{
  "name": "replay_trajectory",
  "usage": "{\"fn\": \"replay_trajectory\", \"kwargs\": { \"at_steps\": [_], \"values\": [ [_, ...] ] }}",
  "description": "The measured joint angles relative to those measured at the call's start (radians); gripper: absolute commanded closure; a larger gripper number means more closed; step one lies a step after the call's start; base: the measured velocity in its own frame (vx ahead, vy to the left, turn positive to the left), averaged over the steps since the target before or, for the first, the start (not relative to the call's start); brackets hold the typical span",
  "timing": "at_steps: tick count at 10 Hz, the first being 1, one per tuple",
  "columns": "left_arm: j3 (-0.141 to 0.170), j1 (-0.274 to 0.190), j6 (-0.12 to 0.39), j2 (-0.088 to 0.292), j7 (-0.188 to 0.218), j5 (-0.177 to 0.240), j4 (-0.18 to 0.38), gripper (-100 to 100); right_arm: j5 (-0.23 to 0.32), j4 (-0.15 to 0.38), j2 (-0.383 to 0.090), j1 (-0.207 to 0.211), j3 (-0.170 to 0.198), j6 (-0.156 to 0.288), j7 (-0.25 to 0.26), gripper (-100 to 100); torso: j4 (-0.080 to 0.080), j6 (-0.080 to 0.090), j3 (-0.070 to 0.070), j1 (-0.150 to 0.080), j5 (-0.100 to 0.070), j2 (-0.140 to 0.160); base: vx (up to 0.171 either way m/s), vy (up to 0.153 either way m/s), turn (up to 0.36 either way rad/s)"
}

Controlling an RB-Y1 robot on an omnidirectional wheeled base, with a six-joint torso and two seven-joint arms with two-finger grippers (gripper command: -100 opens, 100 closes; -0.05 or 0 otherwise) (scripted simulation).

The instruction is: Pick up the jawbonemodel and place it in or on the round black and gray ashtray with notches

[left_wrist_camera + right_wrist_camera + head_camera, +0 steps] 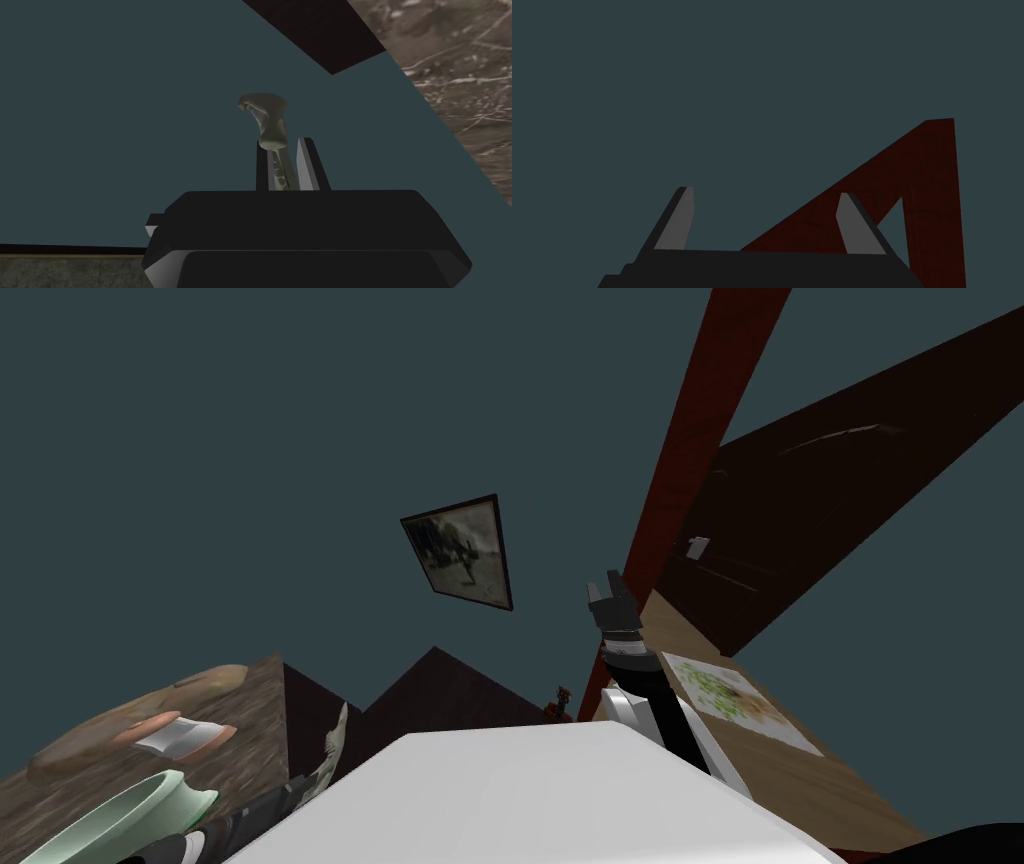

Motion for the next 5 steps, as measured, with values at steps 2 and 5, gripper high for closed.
{"fn": "replay_trajectory", "kwargs": {
  "at_steps": [2, 5],
  "values": [
    [-0.021, -0.031, -0.055, 0.028, 0.034, -0.02, 0.061, 100, 0.0, 0.0, 0.0, 0.0, 0.0, 0.0, 0.0, 0, 0.0, 0.0, 0.0, 0.002, 0.0, 0.0, 0.007, 0.025, -0.105],
    [-0.051, -0.073, -0.142, 0.077, 0.096, -0.047, 0.158, 100, 0.0, 0.0, 0.0, 0.0, 0.0, 0.0, 0.0, 0, -0.001, 0.001, -0.001, 0.003, 0.0, -0.001, 0.008, 0.041, -0.104]
  ]
}}
